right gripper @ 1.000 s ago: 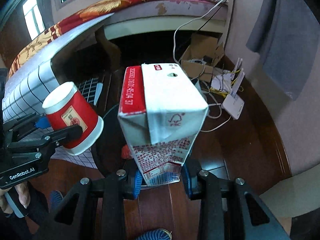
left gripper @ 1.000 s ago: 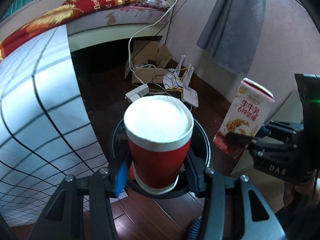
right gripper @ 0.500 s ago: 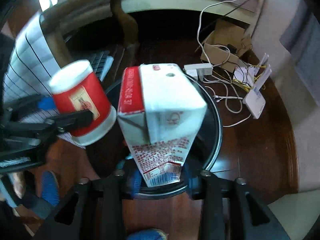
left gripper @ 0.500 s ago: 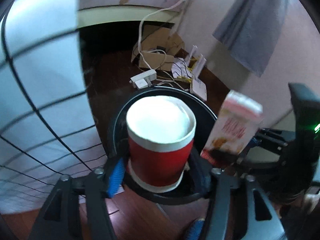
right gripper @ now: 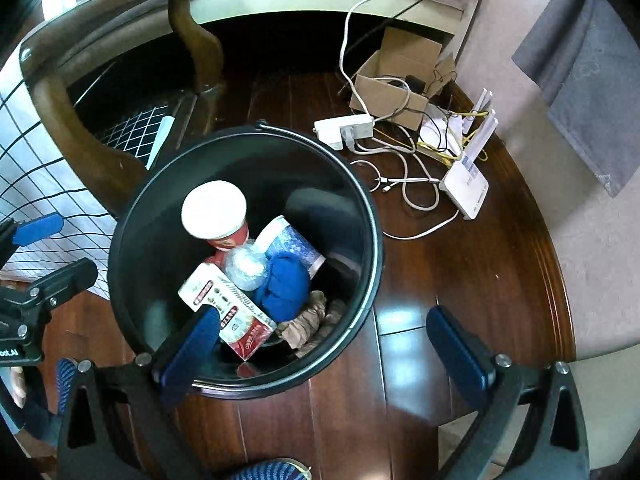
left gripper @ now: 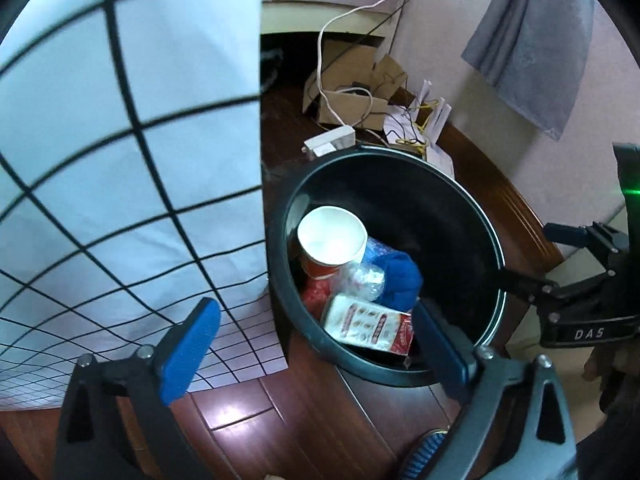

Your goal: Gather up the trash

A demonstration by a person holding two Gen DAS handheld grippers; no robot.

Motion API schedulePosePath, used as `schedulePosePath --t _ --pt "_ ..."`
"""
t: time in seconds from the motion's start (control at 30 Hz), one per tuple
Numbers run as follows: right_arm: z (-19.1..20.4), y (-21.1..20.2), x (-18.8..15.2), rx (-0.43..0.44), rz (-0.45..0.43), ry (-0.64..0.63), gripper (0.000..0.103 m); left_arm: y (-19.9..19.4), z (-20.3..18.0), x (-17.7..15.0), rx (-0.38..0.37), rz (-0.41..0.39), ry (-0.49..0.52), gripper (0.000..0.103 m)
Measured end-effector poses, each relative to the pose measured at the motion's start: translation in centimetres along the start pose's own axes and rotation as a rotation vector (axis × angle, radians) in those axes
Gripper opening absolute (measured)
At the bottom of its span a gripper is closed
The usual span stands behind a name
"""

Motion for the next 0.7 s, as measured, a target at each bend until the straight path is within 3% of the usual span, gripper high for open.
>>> schedulePosePath --t 0.33,0.7 --pt "1.4 -2.2 0.8 0.01 -0.042 -0.014 0.103 -1.9 1.1 0.1 0.038 -0.027 0.014 0.097" --pt "3.5 -7.9 1.8 0.014 -0.129 -0.023 0.103 -6.4 1.9 0.4 0.075 -0.062 0.027 0.097"
Point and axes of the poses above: each gripper's, at about its wrist camera, not at the fingertips, and y roughly the way its jaws point, z to its left, x to its top, the point moved 10 cm from there along y, roughly the way its jaws point, and after that the axes turned 4 degrees about y, right-handed, at the moved point
